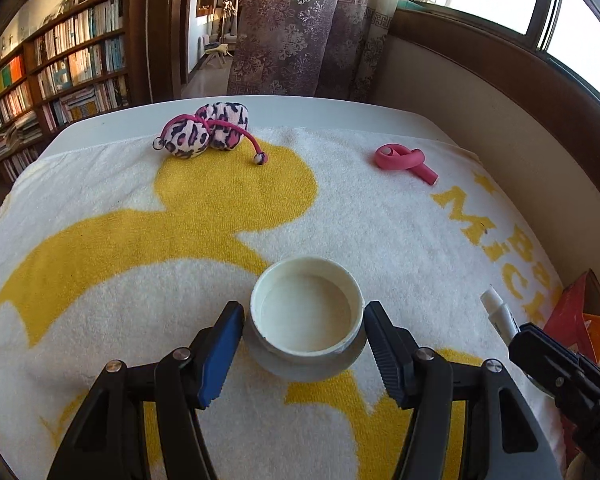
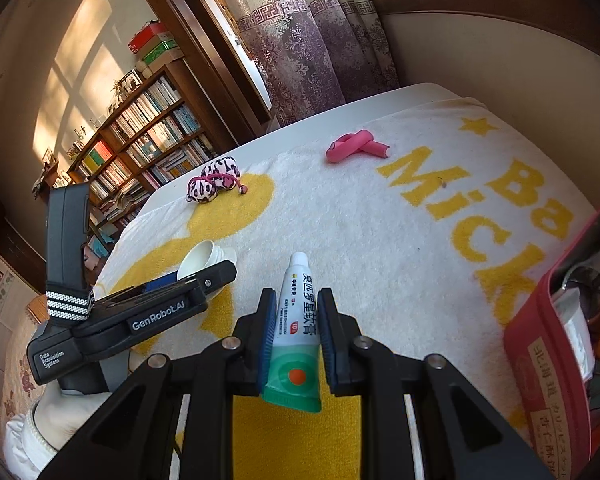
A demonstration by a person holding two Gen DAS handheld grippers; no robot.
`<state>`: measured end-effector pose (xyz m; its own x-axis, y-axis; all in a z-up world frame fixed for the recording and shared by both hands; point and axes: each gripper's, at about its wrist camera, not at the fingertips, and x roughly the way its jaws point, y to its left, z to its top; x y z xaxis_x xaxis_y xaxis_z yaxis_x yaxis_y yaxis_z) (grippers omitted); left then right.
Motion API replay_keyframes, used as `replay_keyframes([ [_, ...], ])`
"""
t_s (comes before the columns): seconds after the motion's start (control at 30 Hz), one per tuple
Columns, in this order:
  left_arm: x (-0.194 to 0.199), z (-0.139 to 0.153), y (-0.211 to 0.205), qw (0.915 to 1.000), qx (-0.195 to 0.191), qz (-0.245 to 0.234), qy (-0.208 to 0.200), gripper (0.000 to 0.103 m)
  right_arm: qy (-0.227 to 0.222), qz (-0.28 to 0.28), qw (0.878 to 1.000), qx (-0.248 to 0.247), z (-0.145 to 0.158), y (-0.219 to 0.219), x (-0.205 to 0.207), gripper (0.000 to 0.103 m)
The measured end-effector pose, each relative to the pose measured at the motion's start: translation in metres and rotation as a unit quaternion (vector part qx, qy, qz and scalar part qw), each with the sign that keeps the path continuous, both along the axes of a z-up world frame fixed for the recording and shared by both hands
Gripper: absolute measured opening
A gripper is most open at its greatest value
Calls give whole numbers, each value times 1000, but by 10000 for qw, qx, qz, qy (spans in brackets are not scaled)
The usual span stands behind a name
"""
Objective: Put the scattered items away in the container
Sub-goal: 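Grasp the white cup with saucer by its rim with left tool while right holds the ointment, then carry the ointment tube and white cup into the tin and release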
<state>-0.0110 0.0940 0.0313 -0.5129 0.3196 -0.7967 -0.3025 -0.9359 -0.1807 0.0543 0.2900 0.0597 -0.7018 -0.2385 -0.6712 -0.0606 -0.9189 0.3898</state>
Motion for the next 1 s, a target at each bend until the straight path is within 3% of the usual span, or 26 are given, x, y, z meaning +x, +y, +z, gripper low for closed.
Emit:
replay_keyframes([
  [0.3, 47, 23, -16, 9995, 185, 5, 258, 64, 102, -507, 9987, -40, 4, 24, 1, 23],
  [0.47, 63, 34, -9, 9988, 377, -171, 260, 64, 308, -724, 9968, -131, 27, 39, 27, 23],
  [0.77, 93, 52, 53, 9934, 518, -948, 393, 64, 627, -1275, 9898, -83, 57, 91, 105, 23],
  [1.0, 115, 62, 109, 9848, 562, -1588, 432, 64, 799, -1940, 9772, 315, 69, 137, 169, 23],
])
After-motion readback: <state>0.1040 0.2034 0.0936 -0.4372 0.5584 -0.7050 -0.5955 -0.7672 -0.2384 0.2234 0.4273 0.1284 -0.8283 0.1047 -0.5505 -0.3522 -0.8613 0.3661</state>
